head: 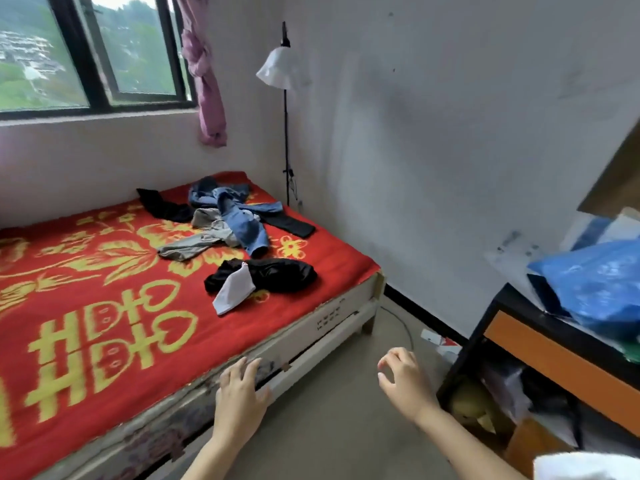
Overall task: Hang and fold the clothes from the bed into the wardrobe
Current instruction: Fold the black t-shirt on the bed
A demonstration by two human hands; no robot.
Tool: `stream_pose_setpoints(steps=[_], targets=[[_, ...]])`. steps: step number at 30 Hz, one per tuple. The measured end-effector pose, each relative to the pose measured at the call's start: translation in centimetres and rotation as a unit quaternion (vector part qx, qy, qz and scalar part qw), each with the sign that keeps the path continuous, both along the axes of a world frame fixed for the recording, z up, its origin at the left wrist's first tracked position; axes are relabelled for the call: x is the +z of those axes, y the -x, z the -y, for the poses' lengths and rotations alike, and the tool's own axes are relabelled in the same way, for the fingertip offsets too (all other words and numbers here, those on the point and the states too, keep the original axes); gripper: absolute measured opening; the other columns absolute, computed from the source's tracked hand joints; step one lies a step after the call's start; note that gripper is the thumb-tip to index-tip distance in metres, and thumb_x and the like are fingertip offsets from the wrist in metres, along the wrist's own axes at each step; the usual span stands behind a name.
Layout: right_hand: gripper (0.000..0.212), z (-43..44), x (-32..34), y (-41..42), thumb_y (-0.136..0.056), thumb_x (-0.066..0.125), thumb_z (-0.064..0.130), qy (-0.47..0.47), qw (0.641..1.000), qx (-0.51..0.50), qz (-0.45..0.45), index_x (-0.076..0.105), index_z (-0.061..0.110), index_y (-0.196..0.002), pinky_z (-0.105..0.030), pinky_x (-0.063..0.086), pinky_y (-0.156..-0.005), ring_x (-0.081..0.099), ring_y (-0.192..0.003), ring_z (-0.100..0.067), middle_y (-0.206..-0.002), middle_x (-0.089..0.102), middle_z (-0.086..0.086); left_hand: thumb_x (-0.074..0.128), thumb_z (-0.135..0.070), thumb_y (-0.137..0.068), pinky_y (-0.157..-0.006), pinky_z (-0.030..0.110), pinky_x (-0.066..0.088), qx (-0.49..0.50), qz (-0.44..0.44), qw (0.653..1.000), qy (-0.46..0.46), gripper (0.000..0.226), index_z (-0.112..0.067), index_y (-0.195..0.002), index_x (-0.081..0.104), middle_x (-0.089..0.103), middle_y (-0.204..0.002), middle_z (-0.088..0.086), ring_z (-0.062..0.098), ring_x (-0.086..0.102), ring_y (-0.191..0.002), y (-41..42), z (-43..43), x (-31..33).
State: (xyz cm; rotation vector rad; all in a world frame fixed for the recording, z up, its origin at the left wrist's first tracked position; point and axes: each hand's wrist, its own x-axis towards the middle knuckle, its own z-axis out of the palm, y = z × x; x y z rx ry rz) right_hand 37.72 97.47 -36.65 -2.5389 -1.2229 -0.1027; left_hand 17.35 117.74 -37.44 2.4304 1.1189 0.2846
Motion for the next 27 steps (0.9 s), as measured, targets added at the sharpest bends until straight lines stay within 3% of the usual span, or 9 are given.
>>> stream_pose_setpoints(steps=[5, 10, 12, 14, 16, 18, 21, 23, 27], targets=[[0.034, 6.3, 2.5, -0.3, -0.043, 0.091, 0.012, -0.057, 0.984, -0.168, 0.03, 0.065, 0.02, -0.065, -0.022, 0.052, -0.062, 0.066, -0.075, -0.017, -0.08, 0.064, 0.002, 0.056, -0.023, -0.091, -0.108, 0.039, 0.028, -0.156, 0.031, 0.987, 0.028, 0.052, -0.018, -0.141, 0.041, 0.036, -0.147, 0.005, 0.026, 0.025, -0.135, -9.4, 0.0, 0.3], [0.005, 15.0, 4.2, 2.7, -0.068, 0.064, 0.013, -0.083, 0.929, -0.335, 0.133, 0.066, 0.018, -0.068, -0.027, 0.049, -0.074, 0.049, -0.094, -0.013, -0.092, 0.065, -0.003, 0.053, -0.034, -0.076, -0.095, 0.046, 0.041, -0.359, 0.04, 0.932, 0.022, 0.057, -0.008, -0.127, 0.057, 0.052, -0.132, 0.016, 0.041, 0.044, -0.119, -16.7, 7.5, 0.6], [0.021, 18.3, 4.7, 4.6, -0.075, 0.046, 0.018, -0.066, 0.908, -0.388, 0.144, 0.066, 0.015, -0.069, -0.03, 0.048, -0.076, 0.046, -0.095, -0.016, -0.094, 0.065, -0.006, 0.055, -0.027, -0.083, -0.098, 0.042, 0.039, -0.417, 0.041, 0.907, 0.028, 0.05, -0.011, -0.131, 0.053, 0.048, -0.136, 0.012, 0.038, 0.042, -0.122, -18.2, 12.4, 0.9], [0.02, 22.2, 5.0, 6.8, -0.077, 0.049, 0.016, -0.053, 0.874, -0.454, 0.165, 0.068, 0.012, -0.072, -0.033, 0.053, -0.071, 0.046, -0.096, -0.019, -0.095, 0.065, -0.01, 0.056, -0.021, -0.088, -0.103, 0.035, 0.033, -0.487, 0.04, 0.872, 0.038, 0.053, -0.016, -0.139, 0.042, 0.038, -0.145, 0.007, 0.03, 0.033, -0.131, -19.0, 18.2, 1.5], [0.011, 26.0, 5.3, 9.1, -0.067, 0.071, 0.004, -0.051, 0.833, -0.521, 0.18, 0.07, 0.009, -0.076, -0.038, 0.054, -0.071, 0.046, -0.097, -0.02, -0.096, 0.065, -0.013, 0.055, -0.023, -0.087, -0.1, 0.039, 0.036, -0.547, 0.052, 0.835, 0.041, 0.052, -0.015, -0.137, 0.045, 0.041, -0.143, 0.009, 0.033, 0.036, -0.128, -19.0, 23.6, 2.5], [0.031, 28.4, 5.4, 10.6, -0.053, 0.083, -0.003, -0.057, 0.807, -0.566, 0.159, 0.07, 0.008, -0.08, -0.04, 0.055, -0.07, 0.046, -0.097, -0.022, -0.097, 0.064, -0.015, 0.063, -0.022, -0.074, -0.085, 0.046, 0.048, -0.597, 0.096, 0.796, 0.037, 0.05, -0.011, -0.123, 0.055, 0.057, -0.125, 0.015, 0.041, 0.053, -0.111, -18.8, 27.1, 3.2], [0.041, 31.9, 5.3, 12.9, -0.052, 0.087, 0.003, -0.051, 0.78, -0.614, 0.112, 0.071, 0.006, -0.09, -0.041, 0.056, -0.066, 0.054, -0.098, -0.027, -0.1, 0.064, -0.016, 0.064, -0.028, -0.062, -0.072, 0.04, 0.055, -0.654, 0.153, 0.74, -0.018, 0.053, -0.017, -0.112, 0.056, 0.064, -0.112, 0.011, 0.035, 0.063, -0.096, -18.3, 32.0, 4.9], [0.045, 33.6, 5.4, 13.5, -0.062, 0.086, 0.011, -0.048, 0.768, -0.635, 0.072, 0.069, 0.006, -0.103, -0.041, 0.055, -0.072, 0.06, -0.101, -0.034, -0.109, 0.062, -0.017, 0.064, -0.032, -0.061, -0.074, 0.041, 0.055, -0.67, 0.177, 0.719, -0.057, 0.05, -0.017, -0.109, 0.065, 0.066, -0.112, 0.01, 0.033, 0.065, -0.099, -18.2, 34.7, 6.0], [0.06, 35.9, 5.6, 13.1, -0.09, 0.059, 0.036, -0.108, 0.744, -0.659, -0.023, 0.037, 0.015, -0.142, -0.034, 0.035, -0.105, 0.034, -0.134, -0.027, -0.145, 0.033, -0.013, 0.056, -0.03, -0.08, -0.101, 0.049, 0.04, -0.68, 0.116, 0.716, -0.106, 0.053, -0.015, -0.131, 0.054, 0.047, -0.141, 0.011, 0.036, 0.043, -0.13, -18.3, 38.5, 6.7]])
